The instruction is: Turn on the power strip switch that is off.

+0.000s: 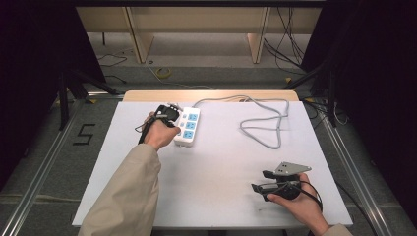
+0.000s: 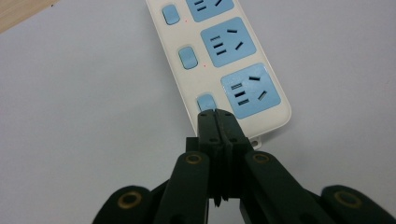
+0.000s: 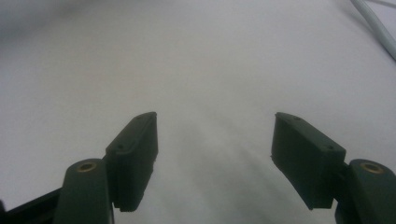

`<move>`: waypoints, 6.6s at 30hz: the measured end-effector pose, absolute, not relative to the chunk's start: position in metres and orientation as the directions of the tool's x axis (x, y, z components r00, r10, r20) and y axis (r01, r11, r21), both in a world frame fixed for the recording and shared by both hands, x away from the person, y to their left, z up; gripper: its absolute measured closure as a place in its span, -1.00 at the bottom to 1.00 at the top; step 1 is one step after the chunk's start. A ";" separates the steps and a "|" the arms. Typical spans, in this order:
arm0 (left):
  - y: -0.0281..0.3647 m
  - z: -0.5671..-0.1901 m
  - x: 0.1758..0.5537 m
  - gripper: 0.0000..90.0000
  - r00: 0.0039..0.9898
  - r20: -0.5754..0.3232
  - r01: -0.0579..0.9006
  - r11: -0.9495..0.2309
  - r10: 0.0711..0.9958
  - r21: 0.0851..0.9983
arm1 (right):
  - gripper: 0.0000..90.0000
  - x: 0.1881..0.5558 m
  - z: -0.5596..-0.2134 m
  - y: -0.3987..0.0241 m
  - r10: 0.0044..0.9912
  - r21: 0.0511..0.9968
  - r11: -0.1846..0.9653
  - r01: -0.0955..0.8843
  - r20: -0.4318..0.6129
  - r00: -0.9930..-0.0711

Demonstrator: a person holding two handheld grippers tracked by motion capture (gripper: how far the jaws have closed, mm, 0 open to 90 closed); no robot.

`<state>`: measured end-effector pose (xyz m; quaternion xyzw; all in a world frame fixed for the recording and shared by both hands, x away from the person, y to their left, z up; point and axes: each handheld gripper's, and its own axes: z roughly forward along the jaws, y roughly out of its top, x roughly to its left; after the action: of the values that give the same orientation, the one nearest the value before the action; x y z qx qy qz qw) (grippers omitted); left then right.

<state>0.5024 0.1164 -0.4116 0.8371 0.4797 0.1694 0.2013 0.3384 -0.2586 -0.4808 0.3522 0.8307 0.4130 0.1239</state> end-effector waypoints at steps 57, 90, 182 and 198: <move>0.109 -0.413 0.523 0.99 0.472 0.101 0.752 -0.459 0.876 0.473 | -0.28 0.338 -0.481 -0.258 0.686 0.773 0.410 0.484 0.088 -0.722; 0.106 -0.424 0.532 0.99 0.464 0.097 0.768 -0.455 0.880 0.450 | -0.28 0.338 -0.481 -0.258 0.684 0.773 0.411 0.484 0.089 -0.724; 0.094 -0.438 0.538 1.00 0.453 0.137 0.782 -0.467 0.881 0.414 | -0.28 0.338 -0.482 -0.256 0.677 0.768 0.422 0.482 0.086 -0.731; 0.092 -0.438 0.538 1.00 0.456 0.154 0.782 -0.477 0.877 0.402 | -0.28 0.338 -0.482 -0.256 0.677 0.768 0.423 0.481 0.085 -0.731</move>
<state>0.5384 0.0917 -0.4383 0.8420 0.4923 0.1723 0.1378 0.3379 -0.2559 -0.4818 0.3469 0.8349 0.4103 0.1195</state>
